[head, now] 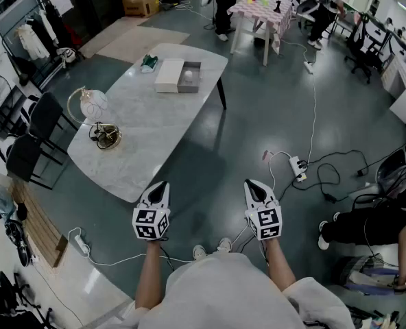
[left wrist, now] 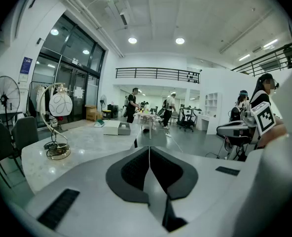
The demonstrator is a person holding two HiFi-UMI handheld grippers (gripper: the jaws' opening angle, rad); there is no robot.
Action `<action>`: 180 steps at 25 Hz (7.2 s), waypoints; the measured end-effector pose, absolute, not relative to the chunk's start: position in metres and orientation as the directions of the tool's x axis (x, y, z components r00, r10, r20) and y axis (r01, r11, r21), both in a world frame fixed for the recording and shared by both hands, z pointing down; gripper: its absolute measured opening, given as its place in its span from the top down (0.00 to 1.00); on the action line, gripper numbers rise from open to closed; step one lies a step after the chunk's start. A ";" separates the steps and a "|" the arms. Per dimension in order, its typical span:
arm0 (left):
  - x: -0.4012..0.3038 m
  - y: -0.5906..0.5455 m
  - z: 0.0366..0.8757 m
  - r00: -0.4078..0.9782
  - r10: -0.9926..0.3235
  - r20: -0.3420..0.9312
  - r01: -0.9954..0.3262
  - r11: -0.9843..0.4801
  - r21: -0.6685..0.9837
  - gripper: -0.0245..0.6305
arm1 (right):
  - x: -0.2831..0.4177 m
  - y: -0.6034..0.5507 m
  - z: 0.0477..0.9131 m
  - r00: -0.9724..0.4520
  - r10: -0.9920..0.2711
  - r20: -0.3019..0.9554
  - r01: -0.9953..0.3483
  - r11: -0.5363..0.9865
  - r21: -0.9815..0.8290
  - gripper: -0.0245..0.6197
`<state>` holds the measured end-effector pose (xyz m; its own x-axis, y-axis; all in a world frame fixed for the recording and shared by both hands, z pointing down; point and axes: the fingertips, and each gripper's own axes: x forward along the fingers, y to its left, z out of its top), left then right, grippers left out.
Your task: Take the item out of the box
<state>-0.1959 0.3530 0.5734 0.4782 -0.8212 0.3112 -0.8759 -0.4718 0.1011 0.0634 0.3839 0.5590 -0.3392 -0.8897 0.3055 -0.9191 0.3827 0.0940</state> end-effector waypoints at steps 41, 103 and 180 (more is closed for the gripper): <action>-0.123 0.364 0.593 0.512 -0.793 0.330 -0.855 -0.507 0.110 0.60 | 0.091 0.403 0.595 -0.427 -0.825 0.371 -0.878 0.476 0.047 0.96; -0.162 -0.051 0.617 0.638 -0.696 0.329 -0.766 -0.617 0.179 0.60 | 0.044 0.029 0.606 -0.292 -0.843 0.451 -0.927 0.366 0.085 0.96; -0.091 -0.332 0.669 0.528 -0.488 0.695 -0.588 -0.801 -0.115 0.58 | 0.088 -0.279 0.656 -0.530 -0.646 0.549 -0.803 0.590 -0.083 0.96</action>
